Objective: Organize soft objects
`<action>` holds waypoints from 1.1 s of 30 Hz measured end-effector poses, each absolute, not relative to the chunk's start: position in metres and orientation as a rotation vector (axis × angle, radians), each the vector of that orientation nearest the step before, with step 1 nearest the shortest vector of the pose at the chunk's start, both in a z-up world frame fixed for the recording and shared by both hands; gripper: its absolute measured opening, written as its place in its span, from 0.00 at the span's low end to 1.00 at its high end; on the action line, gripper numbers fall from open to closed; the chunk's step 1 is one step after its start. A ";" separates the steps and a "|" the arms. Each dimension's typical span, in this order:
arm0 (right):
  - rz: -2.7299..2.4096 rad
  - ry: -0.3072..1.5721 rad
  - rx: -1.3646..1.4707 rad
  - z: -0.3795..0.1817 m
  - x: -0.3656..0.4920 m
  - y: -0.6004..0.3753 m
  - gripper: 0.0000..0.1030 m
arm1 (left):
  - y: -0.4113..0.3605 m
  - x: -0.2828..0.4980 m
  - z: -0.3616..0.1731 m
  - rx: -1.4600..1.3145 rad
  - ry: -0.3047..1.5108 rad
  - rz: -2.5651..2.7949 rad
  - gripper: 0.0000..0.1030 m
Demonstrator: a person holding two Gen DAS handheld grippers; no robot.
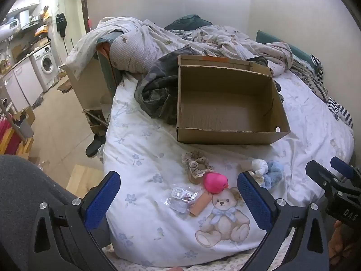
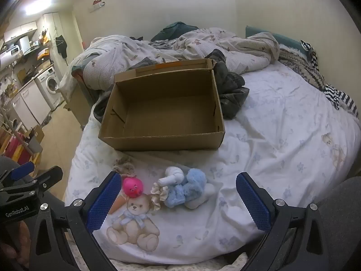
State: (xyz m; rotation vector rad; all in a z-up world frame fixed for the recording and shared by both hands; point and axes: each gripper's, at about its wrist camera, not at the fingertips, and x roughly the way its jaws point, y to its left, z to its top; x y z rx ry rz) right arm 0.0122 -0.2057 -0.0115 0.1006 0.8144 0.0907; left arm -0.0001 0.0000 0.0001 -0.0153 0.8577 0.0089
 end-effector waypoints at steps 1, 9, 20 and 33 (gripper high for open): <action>0.092 0.814 0.103 -0.012 0.012 -0.206 1.00 | 0.000 0.000 0.000 -0.011 0.860 0.011 1.00; 0.094 0.812 0.107 -0.012 0.012 -0.206 1.00 | 0.000 0.000 0.000 -0.005 0.857 0.013 1.00; 0.093 0.813 0.107 -0.012 0.013 -0.205 1.00 | 0.000 0.000 0.000 -0.003 0.857 0.014 1.00; 0.094 0.813 0.109 -0.011 0.013 -0.206 1.00 | 0.000 0.000 0.000 -0.003 0.857 0.015 1.00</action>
